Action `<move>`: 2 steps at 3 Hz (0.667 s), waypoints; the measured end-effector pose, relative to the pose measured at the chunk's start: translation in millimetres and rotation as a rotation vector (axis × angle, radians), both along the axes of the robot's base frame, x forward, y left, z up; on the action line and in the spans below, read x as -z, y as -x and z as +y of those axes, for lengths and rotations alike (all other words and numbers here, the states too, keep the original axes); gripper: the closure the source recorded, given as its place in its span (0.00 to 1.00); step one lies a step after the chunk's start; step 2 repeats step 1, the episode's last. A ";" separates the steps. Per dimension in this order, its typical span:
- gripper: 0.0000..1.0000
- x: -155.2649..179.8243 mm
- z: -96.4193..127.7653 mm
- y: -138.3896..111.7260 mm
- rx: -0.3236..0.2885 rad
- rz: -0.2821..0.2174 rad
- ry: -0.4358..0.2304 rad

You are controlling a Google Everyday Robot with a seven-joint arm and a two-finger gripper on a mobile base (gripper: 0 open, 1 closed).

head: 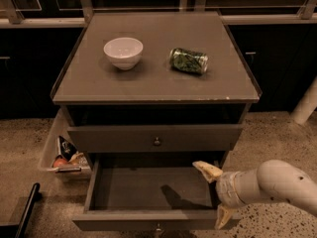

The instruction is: Open middle drawer

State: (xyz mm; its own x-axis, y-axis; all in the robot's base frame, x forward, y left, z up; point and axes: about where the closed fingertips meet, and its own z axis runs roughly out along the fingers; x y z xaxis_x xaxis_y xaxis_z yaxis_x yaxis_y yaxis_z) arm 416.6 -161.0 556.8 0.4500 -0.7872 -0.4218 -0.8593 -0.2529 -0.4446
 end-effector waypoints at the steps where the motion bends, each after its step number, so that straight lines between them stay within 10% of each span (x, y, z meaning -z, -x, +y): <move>1: 0.00 -31.7 -16.4 -12.9 0.032 -0.044 0.009; 2: 0.00 -31.7 -16.4 -12.9 0.032 -0.044 0.009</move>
Offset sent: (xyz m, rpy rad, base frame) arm 0.0000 0.0000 0.0000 0.0000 0.0000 0.0000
